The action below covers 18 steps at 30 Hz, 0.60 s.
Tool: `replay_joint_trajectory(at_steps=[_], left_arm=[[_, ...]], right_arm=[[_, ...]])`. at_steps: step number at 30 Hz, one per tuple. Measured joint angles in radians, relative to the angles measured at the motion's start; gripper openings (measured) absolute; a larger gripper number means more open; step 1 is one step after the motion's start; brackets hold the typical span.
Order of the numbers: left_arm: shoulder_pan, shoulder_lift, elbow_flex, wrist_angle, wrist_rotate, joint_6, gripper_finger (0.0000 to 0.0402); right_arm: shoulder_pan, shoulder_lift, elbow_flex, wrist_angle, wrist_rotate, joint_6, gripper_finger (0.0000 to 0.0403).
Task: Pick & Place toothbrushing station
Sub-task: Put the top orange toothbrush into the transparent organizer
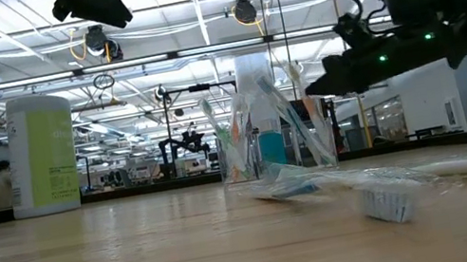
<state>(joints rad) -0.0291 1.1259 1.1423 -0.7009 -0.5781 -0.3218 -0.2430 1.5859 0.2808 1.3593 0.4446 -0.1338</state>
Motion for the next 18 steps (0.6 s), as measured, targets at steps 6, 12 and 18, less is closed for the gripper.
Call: replay_joint_trajectory(at_steps=[6,12,18], left_arm=[[0.002,0.0,0.0,0.001,0.001,0.0,0.0136],[0.008,0.0,0.0,0.006,0.01,-0.036,0.0136],[0.007,0.024,-0.002,-0.008,0.09,-0.079,0.0136]], right_arm=[[0.037,-0.048,-0.085,0.012,-0.044,0.08,0.0055],[0.082,-0.061,-0.093,0.055,-0.159,0.023,0.0068],[0.072,-0.07,-0.076,0.2,-0.15,-0.016,0.0071]])
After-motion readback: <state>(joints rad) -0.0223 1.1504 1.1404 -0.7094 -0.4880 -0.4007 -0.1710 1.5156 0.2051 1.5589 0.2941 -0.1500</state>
